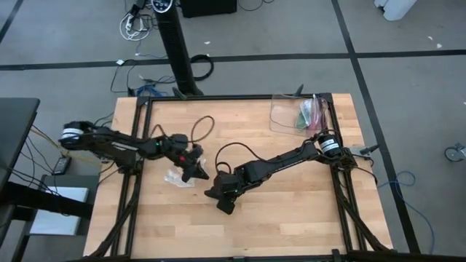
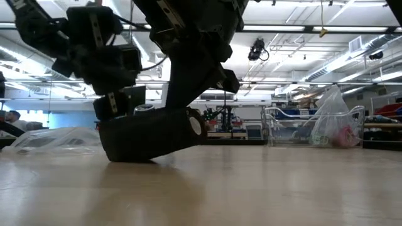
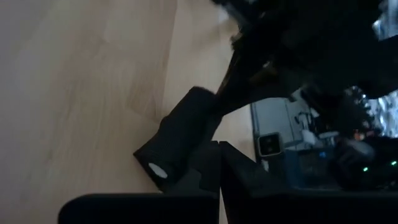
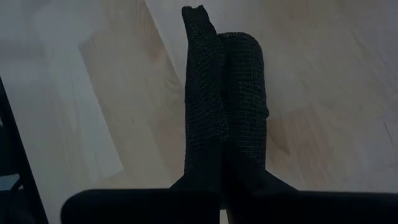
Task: Roll bandage
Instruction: Roll the black bandage
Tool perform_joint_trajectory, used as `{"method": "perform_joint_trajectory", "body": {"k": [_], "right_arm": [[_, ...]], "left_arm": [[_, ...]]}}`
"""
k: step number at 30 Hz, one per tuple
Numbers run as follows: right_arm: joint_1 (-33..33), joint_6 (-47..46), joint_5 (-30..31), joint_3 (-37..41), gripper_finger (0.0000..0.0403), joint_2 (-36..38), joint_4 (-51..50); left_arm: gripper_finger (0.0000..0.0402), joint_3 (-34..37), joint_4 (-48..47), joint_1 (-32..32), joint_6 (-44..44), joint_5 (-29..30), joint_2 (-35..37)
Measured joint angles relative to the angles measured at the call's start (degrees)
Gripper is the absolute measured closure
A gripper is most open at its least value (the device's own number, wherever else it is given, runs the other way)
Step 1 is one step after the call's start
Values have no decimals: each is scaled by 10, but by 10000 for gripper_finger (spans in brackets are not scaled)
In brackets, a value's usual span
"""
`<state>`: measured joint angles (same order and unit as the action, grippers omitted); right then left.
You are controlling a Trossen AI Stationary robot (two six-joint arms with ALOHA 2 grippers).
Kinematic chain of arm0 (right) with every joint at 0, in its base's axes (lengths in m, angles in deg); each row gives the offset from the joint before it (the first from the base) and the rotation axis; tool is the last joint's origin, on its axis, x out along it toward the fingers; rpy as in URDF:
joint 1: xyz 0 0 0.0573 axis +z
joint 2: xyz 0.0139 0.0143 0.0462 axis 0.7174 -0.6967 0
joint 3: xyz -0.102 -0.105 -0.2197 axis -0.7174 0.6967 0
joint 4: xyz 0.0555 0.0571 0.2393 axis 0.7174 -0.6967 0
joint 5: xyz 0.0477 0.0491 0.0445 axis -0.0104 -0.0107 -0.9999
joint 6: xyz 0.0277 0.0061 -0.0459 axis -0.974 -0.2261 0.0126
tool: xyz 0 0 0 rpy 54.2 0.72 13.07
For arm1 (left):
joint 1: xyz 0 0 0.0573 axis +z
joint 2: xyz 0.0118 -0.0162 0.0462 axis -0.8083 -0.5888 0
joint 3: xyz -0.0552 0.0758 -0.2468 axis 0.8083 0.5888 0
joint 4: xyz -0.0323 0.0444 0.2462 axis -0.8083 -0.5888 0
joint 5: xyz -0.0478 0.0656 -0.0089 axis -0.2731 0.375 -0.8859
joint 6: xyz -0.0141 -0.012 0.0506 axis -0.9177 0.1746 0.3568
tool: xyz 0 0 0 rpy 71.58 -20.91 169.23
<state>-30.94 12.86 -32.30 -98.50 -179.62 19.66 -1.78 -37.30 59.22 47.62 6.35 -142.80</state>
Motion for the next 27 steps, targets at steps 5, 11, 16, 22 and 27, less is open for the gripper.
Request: {"method": "perform_joint_trajectory", "body": {"k": [5,11,16,22,27], "right_arm": [[0,0,2,0,403,0,3],[0,0,3,0,403,0,6],[0,-2,10,0,403,0,7],[4,-7,14,0,403,0,7],[9,-28,26,0,403,0,3]], "left_arm": [[394,-30,-1,-20,21,2,-67],[394,-53,-4,-44,45,14,-127],[394,-68,-2,-59,47,40,-166],[394,-82,2,-74,59,50,-188],[394,-82,-1,-85,61,67,-188]]}}
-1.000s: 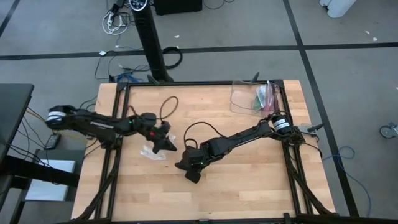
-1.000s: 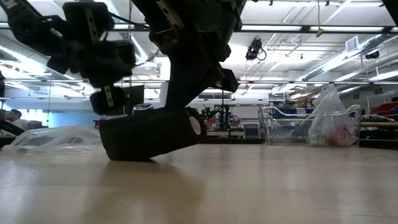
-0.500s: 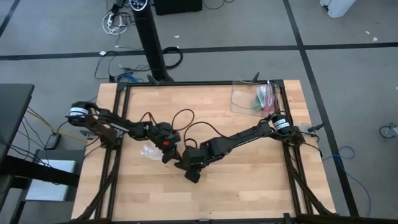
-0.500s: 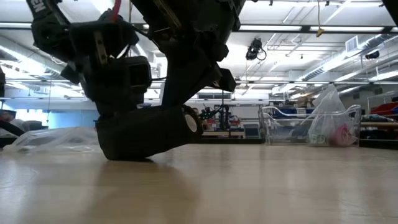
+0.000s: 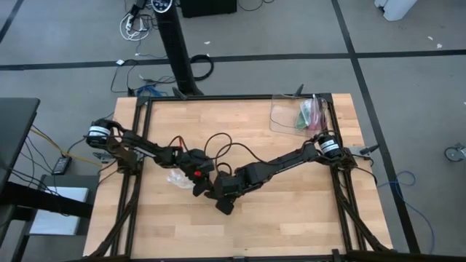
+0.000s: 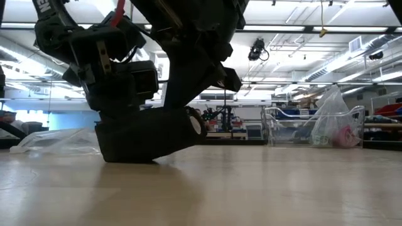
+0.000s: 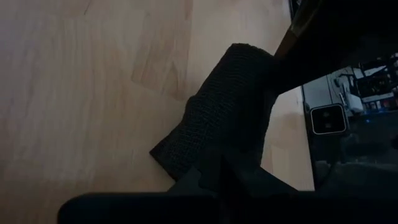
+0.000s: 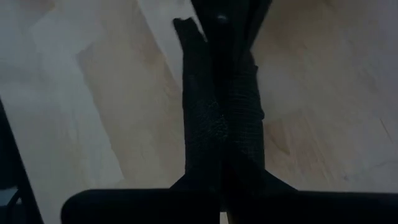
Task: Roll bandage
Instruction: Roll the black bandage
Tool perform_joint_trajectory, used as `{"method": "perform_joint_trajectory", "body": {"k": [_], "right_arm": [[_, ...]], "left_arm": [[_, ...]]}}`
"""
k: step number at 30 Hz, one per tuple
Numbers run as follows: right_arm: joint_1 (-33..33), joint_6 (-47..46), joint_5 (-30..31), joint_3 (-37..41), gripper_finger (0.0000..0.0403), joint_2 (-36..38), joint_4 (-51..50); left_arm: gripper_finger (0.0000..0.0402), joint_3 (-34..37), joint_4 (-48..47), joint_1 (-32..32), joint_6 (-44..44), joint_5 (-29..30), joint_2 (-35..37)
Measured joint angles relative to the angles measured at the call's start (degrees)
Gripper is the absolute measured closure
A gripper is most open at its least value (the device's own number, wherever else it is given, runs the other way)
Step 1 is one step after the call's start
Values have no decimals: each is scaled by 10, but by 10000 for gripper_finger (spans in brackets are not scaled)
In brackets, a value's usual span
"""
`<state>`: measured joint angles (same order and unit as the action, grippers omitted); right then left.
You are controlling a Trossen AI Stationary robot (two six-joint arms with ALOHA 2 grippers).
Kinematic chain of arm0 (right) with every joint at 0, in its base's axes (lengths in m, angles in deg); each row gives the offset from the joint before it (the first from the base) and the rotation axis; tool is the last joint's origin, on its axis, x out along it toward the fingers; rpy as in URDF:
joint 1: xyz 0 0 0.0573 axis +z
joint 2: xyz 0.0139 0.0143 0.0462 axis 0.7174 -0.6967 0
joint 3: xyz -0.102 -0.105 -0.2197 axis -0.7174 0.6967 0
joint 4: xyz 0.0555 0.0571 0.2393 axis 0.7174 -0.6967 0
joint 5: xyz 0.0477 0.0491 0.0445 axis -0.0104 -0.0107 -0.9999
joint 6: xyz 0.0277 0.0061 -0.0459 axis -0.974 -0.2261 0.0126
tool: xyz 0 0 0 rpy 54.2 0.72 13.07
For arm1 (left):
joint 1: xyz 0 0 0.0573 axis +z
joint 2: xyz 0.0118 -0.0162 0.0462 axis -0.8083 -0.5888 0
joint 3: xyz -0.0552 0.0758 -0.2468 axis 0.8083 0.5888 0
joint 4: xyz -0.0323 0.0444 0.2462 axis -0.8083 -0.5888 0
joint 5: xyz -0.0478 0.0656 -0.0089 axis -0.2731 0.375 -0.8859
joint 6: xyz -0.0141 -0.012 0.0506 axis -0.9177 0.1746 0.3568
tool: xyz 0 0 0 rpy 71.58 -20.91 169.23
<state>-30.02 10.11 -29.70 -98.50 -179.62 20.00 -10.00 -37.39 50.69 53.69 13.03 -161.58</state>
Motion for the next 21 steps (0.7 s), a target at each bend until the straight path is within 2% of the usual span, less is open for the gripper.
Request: {"method": "perform_joint_trajectory", "body": {"k": [16,21], "right_arm": [[22,-148,80,0,403,0,-39],[21,-163,88,1,403,0,-56]], "left_arm": [[394,0,-7,-6,6,15,1],[394,0,-11,-5,13,16,1]]}}
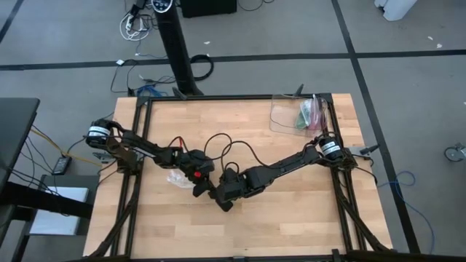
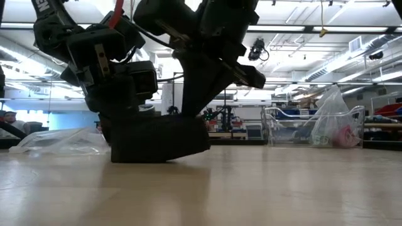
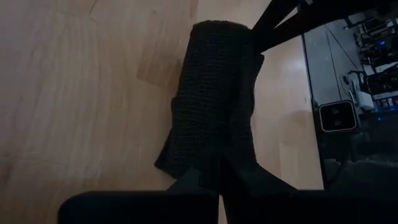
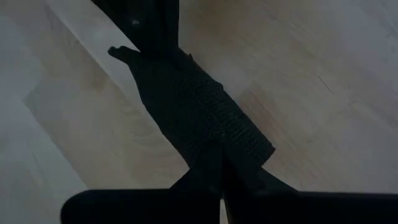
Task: Roll bandage
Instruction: Roll the black bandage
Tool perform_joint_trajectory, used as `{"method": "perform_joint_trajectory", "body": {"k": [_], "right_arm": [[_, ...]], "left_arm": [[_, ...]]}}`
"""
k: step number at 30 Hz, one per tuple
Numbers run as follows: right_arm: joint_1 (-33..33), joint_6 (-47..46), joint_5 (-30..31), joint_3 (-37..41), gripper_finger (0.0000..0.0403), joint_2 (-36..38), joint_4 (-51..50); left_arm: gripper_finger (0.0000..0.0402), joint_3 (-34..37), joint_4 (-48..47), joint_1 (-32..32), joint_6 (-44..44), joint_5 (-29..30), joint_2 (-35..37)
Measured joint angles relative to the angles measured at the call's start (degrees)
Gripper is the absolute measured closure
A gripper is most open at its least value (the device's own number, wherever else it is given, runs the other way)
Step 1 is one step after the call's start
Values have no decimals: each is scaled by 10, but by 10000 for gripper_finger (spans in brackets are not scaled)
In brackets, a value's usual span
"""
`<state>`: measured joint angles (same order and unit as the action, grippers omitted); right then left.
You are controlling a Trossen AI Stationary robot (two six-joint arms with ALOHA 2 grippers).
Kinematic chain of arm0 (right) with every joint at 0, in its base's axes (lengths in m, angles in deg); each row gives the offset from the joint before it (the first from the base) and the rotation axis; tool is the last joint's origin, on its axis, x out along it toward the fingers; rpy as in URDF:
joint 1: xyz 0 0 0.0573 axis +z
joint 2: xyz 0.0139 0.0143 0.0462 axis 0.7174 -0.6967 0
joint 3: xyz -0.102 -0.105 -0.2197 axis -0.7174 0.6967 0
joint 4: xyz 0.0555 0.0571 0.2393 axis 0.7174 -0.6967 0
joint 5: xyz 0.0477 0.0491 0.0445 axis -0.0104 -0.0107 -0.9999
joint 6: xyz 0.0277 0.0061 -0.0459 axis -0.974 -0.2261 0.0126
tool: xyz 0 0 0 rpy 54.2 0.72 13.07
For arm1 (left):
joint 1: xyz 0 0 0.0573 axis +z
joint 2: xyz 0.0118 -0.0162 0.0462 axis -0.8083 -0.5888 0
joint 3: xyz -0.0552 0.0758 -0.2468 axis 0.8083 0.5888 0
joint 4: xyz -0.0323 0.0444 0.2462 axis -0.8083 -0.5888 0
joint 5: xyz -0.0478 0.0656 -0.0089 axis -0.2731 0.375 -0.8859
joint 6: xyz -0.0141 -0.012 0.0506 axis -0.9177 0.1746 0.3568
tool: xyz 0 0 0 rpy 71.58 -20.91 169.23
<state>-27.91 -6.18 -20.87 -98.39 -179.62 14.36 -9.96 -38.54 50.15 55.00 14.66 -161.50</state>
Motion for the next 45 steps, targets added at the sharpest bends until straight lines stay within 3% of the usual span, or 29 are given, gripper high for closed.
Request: {"method": "perform_joint_trajectory", "body": {"k": [16,21,25,32,45], "right_arm": [[-13,-12,-10,43,403,2,36],[-12,-9,-14,46,403,2,38],[-13,-6,-15,46,403,2,38],[-18,-6,-16,47,403,2,38],[-19,-4,-16,47,403,1,47]], "left_arm": [[378,2,-69,70,50,-5,49],[358,2,-50,97,45,-67,90],[354,1,18,73,34,-115,104],[356,1,22,12,59,-58,63],[388,2,21,11,55,-33,5]]}}
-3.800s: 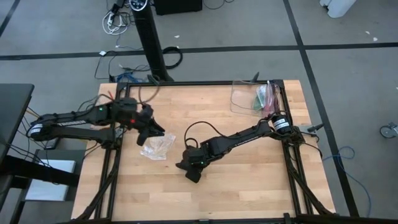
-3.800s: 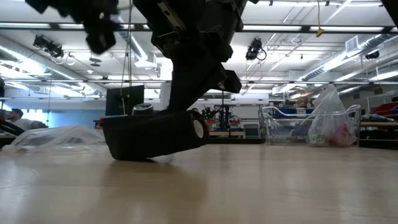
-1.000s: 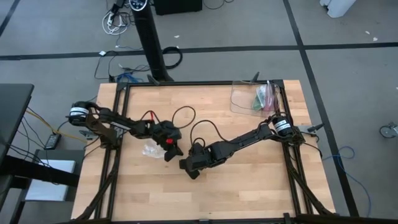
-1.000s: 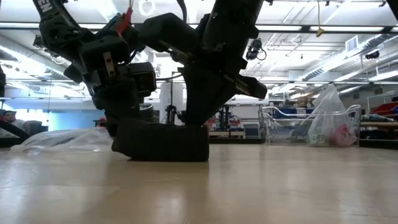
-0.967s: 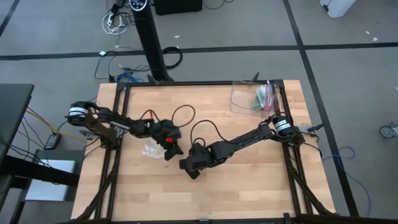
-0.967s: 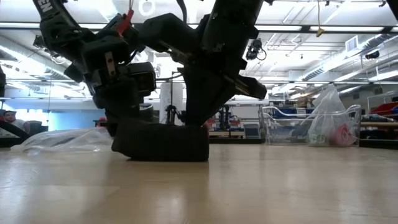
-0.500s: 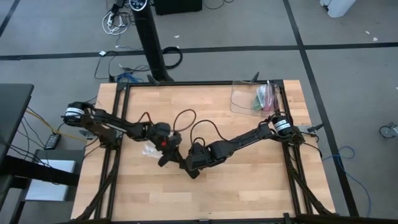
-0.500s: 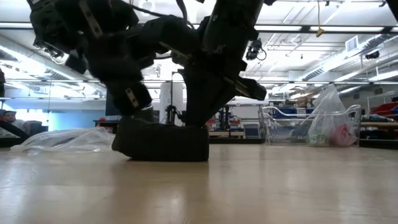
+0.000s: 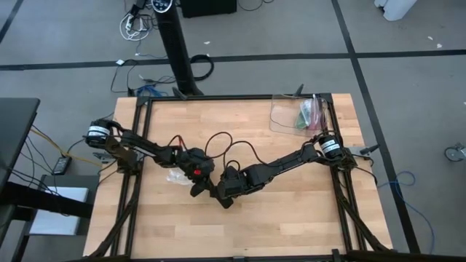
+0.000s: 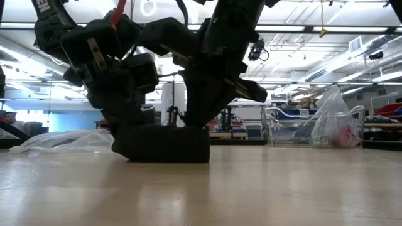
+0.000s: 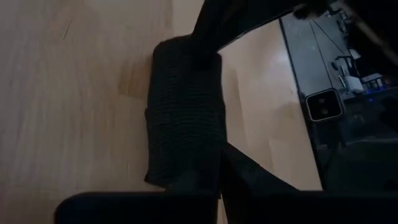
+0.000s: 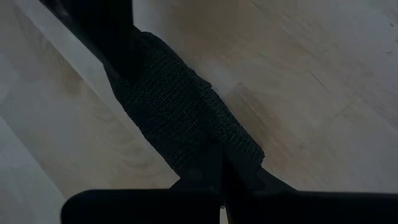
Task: Roll bandage
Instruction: Roll the black bandage
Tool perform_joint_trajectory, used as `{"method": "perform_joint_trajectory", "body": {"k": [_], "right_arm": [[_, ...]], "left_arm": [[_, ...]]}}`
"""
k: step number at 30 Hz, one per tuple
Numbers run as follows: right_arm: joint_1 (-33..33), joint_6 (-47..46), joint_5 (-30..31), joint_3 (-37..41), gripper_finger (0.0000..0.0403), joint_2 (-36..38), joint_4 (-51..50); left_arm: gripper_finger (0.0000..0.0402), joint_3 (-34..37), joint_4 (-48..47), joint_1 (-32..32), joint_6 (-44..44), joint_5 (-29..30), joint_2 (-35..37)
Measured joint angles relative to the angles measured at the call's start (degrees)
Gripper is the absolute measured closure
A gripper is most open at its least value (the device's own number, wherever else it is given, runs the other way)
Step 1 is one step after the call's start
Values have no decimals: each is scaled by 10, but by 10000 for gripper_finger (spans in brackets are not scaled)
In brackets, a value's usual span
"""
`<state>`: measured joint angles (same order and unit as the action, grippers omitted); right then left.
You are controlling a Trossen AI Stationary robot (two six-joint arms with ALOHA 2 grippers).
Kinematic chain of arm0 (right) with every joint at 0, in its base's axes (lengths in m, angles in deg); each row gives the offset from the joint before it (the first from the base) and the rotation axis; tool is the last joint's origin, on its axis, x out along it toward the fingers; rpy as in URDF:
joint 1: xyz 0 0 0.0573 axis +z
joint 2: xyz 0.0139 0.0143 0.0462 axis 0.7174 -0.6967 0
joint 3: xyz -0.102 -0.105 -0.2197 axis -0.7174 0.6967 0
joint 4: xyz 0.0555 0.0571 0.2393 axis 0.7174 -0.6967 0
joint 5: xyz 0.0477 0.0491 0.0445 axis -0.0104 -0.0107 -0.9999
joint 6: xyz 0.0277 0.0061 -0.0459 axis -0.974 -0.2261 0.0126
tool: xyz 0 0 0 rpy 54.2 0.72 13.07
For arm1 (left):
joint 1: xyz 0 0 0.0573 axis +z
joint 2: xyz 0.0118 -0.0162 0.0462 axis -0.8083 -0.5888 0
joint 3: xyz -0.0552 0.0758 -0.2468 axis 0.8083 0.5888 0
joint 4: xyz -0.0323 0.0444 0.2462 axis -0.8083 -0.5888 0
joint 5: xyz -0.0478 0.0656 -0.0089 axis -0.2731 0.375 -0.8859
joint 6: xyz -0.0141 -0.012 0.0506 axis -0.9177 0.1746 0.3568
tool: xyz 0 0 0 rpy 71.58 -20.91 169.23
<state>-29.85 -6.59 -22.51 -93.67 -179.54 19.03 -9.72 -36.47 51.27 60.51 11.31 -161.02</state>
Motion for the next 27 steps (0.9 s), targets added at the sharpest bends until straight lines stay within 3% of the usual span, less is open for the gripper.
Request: {"method": "perform_joint_trajectory", "body": {"k": [10,22,27], "right_arm": [[0,10,0,-5,392,-1,7],[-7,82,-2,-93,288,9,-67],[-7,126,-31,-66,309,6,7]], "left_arm": [[389,-2,5,0,3,2,-33],[390,-1,6,0,-6,8,-34],[390,-1,6,0,-10,7,-34]]}}
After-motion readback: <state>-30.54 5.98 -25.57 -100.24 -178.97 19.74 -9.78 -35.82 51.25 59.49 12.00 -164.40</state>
